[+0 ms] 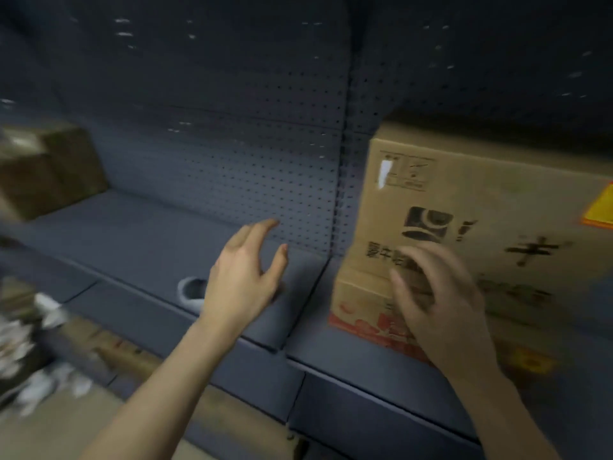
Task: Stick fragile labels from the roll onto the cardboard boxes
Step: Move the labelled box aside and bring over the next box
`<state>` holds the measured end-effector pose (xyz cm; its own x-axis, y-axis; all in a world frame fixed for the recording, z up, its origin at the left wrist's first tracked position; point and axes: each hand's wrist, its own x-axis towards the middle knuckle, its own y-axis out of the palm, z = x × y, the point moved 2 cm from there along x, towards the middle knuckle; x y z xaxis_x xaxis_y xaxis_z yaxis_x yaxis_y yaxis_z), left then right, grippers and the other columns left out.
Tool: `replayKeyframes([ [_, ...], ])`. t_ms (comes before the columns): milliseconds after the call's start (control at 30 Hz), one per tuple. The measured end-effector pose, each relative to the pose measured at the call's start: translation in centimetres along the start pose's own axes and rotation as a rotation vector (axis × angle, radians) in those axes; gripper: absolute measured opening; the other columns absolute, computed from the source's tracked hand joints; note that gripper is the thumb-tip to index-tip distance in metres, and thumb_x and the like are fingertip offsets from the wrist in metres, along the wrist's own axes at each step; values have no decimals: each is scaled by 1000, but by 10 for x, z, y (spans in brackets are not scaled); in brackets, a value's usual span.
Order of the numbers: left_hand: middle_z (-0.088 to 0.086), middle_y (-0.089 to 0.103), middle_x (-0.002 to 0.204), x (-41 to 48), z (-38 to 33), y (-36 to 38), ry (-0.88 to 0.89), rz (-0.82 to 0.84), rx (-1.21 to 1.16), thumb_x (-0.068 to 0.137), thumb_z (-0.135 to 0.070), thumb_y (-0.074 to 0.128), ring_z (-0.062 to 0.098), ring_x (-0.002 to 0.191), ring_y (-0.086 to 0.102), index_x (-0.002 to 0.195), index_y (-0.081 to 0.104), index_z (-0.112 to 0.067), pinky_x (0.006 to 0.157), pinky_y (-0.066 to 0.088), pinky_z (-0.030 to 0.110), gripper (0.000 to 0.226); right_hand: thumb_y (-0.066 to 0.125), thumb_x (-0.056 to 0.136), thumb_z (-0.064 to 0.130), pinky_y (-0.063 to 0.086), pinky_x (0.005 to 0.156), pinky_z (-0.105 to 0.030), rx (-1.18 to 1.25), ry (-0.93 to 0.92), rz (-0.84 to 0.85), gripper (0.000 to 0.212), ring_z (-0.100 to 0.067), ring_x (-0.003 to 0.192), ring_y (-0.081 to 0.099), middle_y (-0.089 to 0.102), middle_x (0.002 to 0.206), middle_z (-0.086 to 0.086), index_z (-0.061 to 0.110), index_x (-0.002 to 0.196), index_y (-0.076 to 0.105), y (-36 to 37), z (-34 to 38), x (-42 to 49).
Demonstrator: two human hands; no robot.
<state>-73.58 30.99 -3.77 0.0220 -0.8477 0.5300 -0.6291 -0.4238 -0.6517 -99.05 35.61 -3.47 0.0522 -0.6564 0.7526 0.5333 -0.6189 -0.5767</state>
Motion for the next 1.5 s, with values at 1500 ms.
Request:
replayKeyframes([
  [1500,-13,68,110,-77,494,-393,-871,-431,505,87,-53,40,17,104,63,111,65,-31,84,52,40,41,56,97,35,48,92,-30,656,-583,806,33,-11,114,54,59,123,9,24,128,60,561,547,121],
])
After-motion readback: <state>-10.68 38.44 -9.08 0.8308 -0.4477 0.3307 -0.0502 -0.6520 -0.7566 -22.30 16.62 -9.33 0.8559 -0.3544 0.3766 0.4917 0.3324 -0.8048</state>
